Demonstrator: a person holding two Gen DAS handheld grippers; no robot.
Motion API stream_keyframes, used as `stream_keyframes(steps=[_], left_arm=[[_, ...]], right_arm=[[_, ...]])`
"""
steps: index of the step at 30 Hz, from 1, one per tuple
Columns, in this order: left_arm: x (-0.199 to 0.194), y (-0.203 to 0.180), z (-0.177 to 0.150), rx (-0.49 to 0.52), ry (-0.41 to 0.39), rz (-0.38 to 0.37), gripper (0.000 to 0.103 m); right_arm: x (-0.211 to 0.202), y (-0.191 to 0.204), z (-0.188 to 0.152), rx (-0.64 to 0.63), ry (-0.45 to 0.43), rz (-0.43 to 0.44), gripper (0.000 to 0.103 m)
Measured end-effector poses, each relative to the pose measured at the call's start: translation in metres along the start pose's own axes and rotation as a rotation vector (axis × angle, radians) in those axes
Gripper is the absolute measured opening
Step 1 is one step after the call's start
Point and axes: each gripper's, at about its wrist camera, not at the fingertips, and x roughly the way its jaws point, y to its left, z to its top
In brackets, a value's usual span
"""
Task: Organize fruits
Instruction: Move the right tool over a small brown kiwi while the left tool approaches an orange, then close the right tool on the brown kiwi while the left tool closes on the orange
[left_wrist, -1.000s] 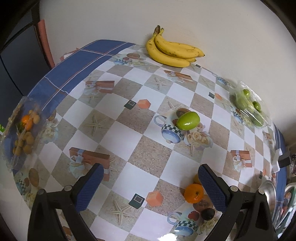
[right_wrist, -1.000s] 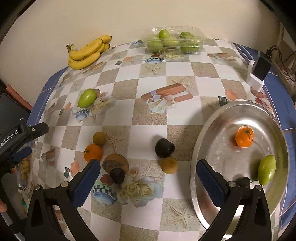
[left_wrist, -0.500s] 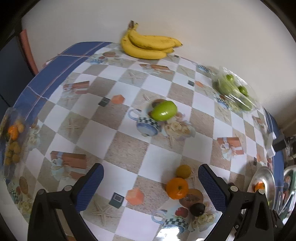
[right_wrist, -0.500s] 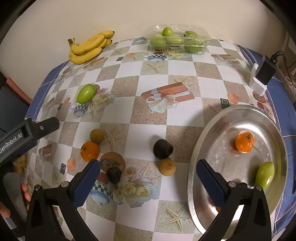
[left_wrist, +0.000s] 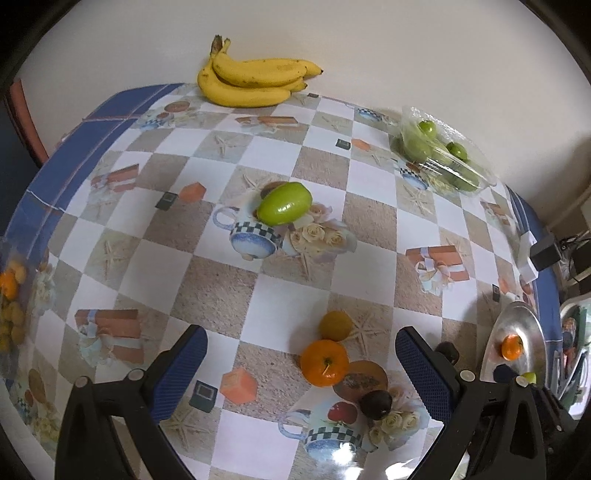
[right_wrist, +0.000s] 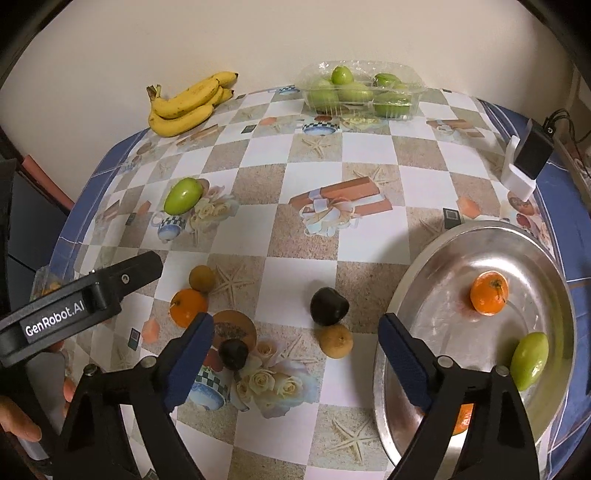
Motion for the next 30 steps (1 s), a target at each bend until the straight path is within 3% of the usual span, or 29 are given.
stream_keyframes(steps=[3,6,9,14,30], left_arm=[[0.008,0.001,-0.003,-0.013,0.031,-0.025,0.102],[0.013,0.0,-0.005,-0.011,0.052,-0.033,0.101],[0.019,-0.002,-0.007,-0.012,0.071,-0.047,0.093],[0.029,-0.004,-0.011,-0.011,0.109,-0.062,0.082],[0.044,-0.011,-0.016,0.006,0.152,-0.051,0.055]], right_arm=[[0.005,0.0,-0.001,-0.004,0.021,-0.013,0.075],[0.011,-0.002,-0.002,-0.002,0.037,-0.012,0.072],[0.015,-0.002,-0.004,-0.005,0.055,-0.038,0.071],[0.024,-0.005,-0.005,-0.001,0.086,-0.08,0.052],[0.036,-0.002,-0.008,-0.037,0.132,-0.181,0.035]])
